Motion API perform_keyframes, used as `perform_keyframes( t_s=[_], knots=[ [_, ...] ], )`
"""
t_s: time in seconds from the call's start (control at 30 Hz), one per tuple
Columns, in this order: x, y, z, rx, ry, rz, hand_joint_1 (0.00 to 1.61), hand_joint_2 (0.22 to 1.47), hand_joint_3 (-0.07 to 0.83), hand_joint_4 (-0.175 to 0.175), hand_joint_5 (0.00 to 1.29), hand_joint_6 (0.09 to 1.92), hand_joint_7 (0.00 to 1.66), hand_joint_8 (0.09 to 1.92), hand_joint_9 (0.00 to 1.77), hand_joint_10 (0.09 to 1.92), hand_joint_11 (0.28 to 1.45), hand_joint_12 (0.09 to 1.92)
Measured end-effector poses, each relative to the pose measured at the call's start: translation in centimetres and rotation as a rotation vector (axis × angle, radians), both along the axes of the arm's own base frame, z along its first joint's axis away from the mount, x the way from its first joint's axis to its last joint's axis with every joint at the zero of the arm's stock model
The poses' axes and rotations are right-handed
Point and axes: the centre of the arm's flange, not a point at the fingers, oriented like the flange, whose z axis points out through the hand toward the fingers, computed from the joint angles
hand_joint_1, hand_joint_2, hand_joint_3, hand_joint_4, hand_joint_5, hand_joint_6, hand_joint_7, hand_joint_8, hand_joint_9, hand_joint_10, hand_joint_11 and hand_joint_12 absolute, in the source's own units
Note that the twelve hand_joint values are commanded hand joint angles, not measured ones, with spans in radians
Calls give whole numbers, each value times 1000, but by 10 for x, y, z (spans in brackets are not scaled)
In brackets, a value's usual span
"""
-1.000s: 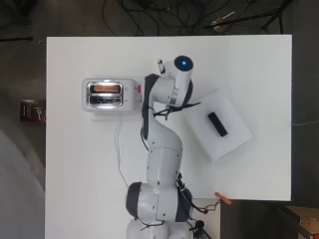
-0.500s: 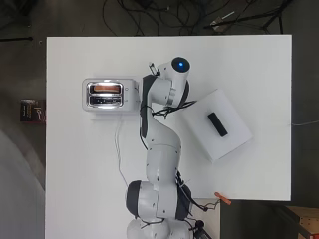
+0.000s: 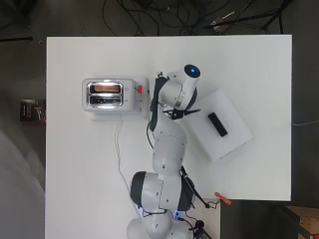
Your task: Teleoperate dual arm-hand system to toast a bread
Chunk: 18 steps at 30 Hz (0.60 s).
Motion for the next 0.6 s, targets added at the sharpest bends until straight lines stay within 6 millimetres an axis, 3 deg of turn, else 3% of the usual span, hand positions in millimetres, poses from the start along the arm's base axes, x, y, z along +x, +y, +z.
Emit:
perform_keyframes(
  t_s=[0.1, 0.33, 0.4, 0.5, 0.53, 0.6],
  knots=[
    [11, 0, 21, 8, -24, 2, 160, 1102, 5, -134, 304, 87, 1138, 1920, 1489, 1920, 1151, 1920],
    [13, 15, 106, 21, -165, 75, 157, 1113, 1, -153, 326, 87, 1272, 1920, 1594, 1920, 1244, 1920],
    [12, 22, 106, 28, -159, 92, 162, 1113, 0, -155, 336, 87, 1300, 1920, 1611, 1920, 1265, 1919],
    [14, 29, 89, 51, -125, 135, 224, 1143, 1, -76, 647, 87, 1332, 1920, 1617, 1920, 1267, 1918],
    [16, 30, 85, 73, -122, 152, 237, 1150, 2, -79, 635, 87, 1312, 1920, 1611, 1920, 1260, 1919],
    [17, 33, 80, 122, -129, 179, 233, 1148, 0, -132, 401, 87, 1266, 1920, 1596, 1920, 1252, 1920]
  ],
)
